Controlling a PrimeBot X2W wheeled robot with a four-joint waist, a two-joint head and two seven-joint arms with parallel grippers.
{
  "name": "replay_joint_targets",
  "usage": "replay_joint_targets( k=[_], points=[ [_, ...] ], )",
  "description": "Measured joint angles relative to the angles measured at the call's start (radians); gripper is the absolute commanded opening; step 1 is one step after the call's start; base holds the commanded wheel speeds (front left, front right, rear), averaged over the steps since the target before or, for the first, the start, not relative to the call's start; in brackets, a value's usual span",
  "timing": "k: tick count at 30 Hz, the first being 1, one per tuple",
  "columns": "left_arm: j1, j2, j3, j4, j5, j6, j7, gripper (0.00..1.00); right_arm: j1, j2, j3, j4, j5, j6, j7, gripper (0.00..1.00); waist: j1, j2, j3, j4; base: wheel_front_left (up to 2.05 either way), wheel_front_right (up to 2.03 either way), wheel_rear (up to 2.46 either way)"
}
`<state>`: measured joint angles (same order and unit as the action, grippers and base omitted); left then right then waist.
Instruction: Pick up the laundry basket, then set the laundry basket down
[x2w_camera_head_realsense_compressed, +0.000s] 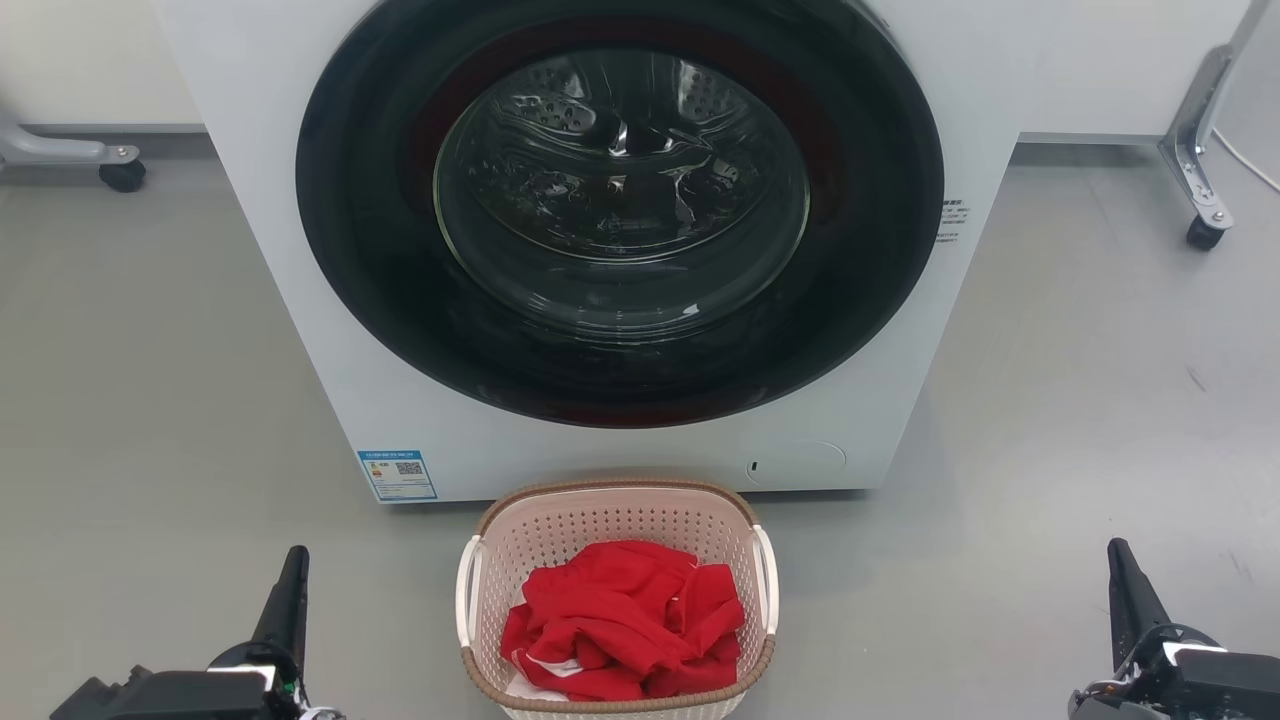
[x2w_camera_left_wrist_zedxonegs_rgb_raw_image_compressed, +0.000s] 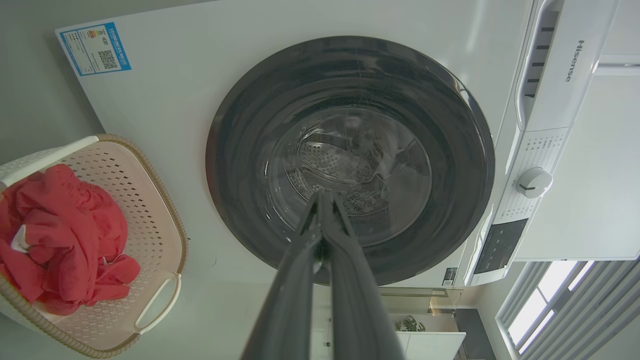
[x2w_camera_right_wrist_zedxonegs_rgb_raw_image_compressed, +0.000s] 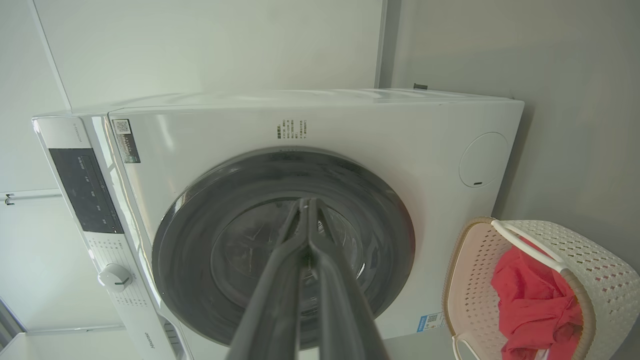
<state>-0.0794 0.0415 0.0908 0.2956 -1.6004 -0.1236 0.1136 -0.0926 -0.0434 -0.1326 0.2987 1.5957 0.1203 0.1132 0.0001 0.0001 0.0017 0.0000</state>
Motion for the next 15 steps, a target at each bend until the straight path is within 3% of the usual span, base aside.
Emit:
replay_joint_targets(
  k=[15],
  points=[
    [0.0, 0.0, 0.0, 0.0, 0.0, 0.0, 0.0, 0.0, 0.0, 0.0, 0.0, 0.0, 0.0, 0.0, 0.0, 0.0, 0.0, 0.0, 0.0, 0.0, 0.0, 0.0, 0.0]
  ],
)
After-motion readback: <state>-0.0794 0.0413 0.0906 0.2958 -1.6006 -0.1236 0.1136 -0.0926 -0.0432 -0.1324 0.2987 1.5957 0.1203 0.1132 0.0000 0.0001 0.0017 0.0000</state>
